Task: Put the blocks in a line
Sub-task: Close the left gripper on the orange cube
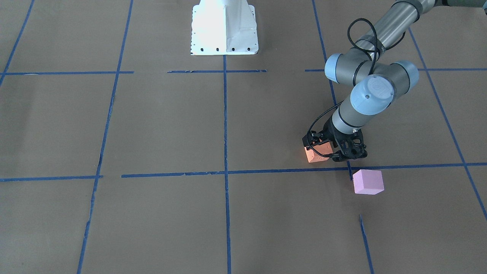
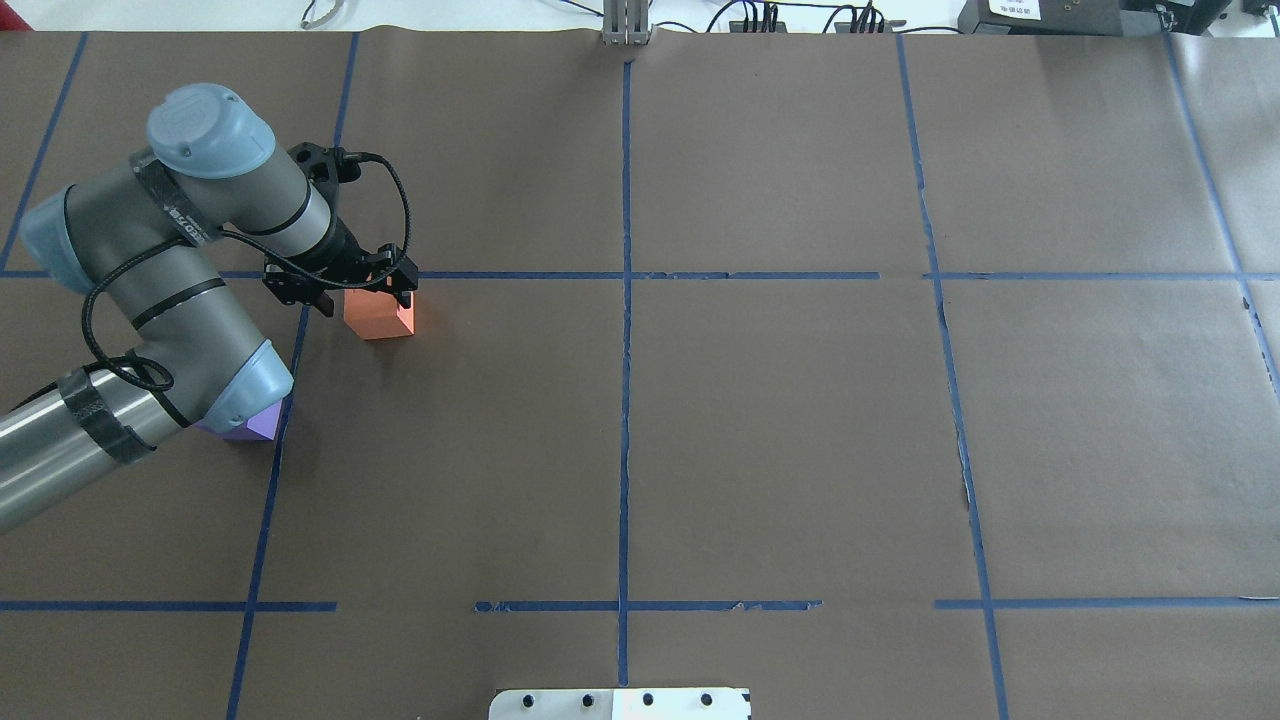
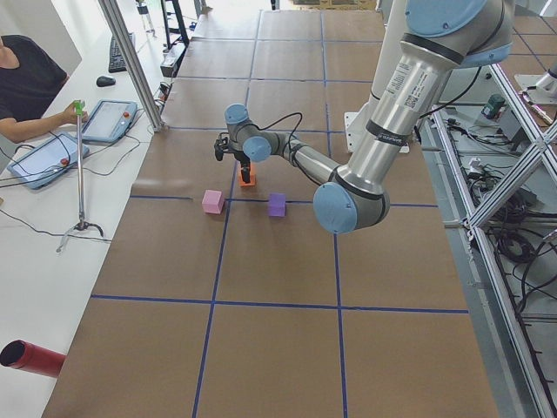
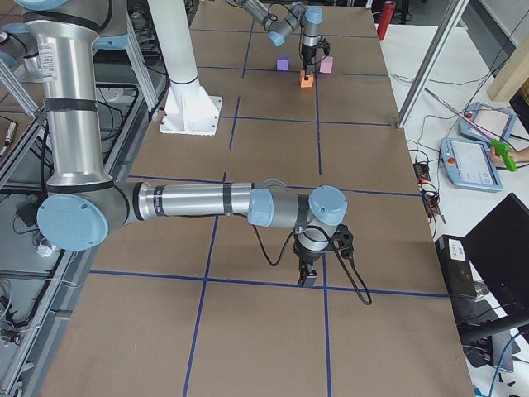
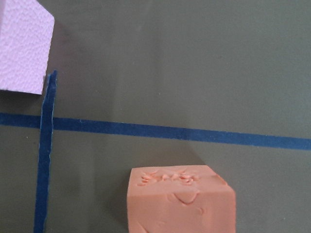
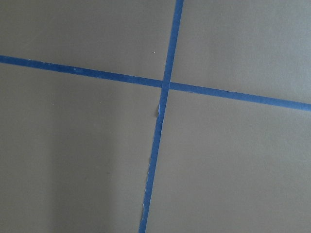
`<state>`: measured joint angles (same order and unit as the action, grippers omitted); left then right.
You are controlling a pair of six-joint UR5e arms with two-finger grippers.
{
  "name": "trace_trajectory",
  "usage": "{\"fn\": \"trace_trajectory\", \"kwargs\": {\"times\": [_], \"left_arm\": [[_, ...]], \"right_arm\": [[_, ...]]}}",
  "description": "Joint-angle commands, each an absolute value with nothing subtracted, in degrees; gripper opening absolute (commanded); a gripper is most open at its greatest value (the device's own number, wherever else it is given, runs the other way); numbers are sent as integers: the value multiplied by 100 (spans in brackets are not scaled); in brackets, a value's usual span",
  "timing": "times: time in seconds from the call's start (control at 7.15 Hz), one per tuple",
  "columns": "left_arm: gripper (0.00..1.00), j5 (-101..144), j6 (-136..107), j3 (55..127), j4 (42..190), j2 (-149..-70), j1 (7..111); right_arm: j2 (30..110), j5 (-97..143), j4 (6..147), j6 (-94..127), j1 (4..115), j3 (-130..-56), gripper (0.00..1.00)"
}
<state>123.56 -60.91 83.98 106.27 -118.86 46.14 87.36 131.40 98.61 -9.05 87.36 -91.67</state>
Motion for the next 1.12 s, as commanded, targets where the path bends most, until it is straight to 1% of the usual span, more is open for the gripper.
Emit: {"fn": "trace_trajectory", "kwargs": {"times": [0.0,0.28,0.42,0.56,0.7,0.84,0.98], "left_arm": [[100,12323,-6100,8306,10652,-11971,4597],[100,12322,-6100,8271,10652,-11997,4571],[98,12322,-6100,8262,10652,-11997,4570],[79,12322,-6100,8244,10652,-11997,4570],[51,12322,-6091,8244,10652,-11997,4570],[26,12314,-6100,8244,10644,-12014,4570],[11,12313,-6100,8288,10626,-12023,4570]], "right_arm": [[8736,13140,9861,-905,8736,-9167,100],[8736,13140,9861,-905,8736,-9167,100],[8736,13140,9861,-905,8736,-9167,100],[8736,13140,9861,-914,8736,-9167,100],[8736,13140,9861,-905,8736,-9167,100],[8736,13140,9861,-905,8736,-9167,100],[8736,13140,9861,-905,8736,-9167,100]]}}
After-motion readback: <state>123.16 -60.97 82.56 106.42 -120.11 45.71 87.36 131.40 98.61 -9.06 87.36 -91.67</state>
